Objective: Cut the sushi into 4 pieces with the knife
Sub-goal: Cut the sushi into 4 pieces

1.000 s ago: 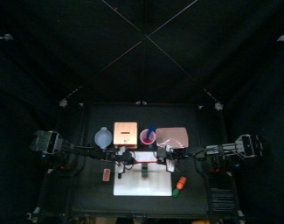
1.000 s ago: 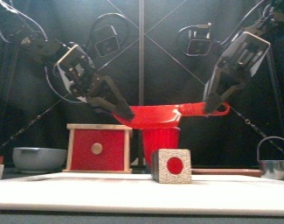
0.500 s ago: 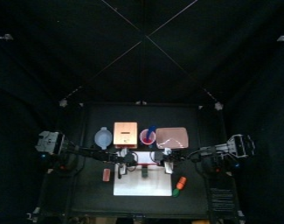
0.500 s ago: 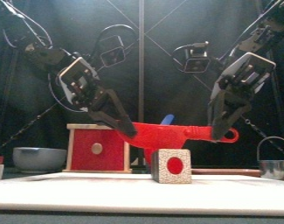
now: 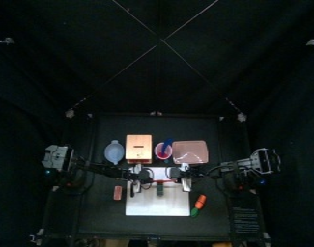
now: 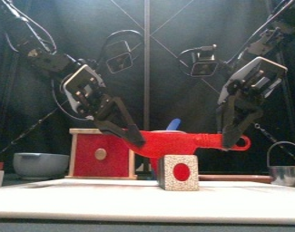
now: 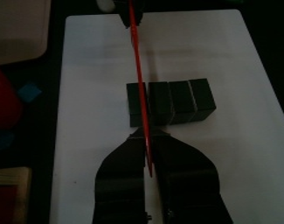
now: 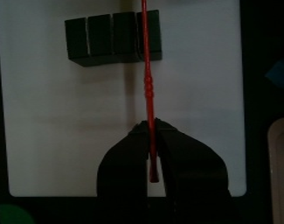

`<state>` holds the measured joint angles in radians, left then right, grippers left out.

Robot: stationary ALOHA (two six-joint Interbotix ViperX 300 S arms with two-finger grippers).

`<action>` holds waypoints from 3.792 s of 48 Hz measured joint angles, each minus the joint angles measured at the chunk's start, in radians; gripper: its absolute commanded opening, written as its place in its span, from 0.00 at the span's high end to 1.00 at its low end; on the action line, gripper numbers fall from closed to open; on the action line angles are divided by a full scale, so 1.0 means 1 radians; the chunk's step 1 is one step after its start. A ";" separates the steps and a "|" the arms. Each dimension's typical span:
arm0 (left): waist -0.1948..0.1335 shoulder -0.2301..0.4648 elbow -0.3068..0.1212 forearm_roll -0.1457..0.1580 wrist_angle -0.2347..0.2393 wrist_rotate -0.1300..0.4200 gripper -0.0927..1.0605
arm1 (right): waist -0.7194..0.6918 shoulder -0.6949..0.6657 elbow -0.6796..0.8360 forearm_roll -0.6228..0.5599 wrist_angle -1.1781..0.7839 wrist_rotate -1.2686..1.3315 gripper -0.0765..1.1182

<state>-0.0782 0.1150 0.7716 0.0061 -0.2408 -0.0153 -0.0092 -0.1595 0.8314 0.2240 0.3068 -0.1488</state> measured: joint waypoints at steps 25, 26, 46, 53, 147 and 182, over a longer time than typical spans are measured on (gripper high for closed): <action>-0.020 0.006 -0.002 -0.023 0.031 -0.002 0.60 | 0.026 0.006 -0.015 0.005 0.000 -0.002 0.82; -0.021 0.006 -0.002 -0.026 0.032 -0.002 0.60 | 0.028 0.006 -0.015 0.005 0.000 -0.002 0.82; -0.037 0.026 -0.005 -0.046 0.046 0.000 0.60 | 0.040 0.029 -0.021 0.009 -0.011 0.002 0.82; -0.034 0.054 -0.012 -0.046 0.046 0.002 0.60 | 0.038 0.066 -0.012 0.011 -0.025 0.002 0.82; -0.081 -0.023 -0.049 -0.020 0.126 -0.002 0.60 | 0.081 -0.034 0.018 0.067 -0.064 0.003 0.82; -0.084 0.026 -0.063 -0.002 0.126 -0.002 0.60 | 0.095 0.003 0.014 0.044 -0.063 0.002 0.82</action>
<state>-0.1626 0.1411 0.7087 0.0046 -0.1150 -0.0169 0.0859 -0.1565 0.8452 0.2684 0.2439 -0.1473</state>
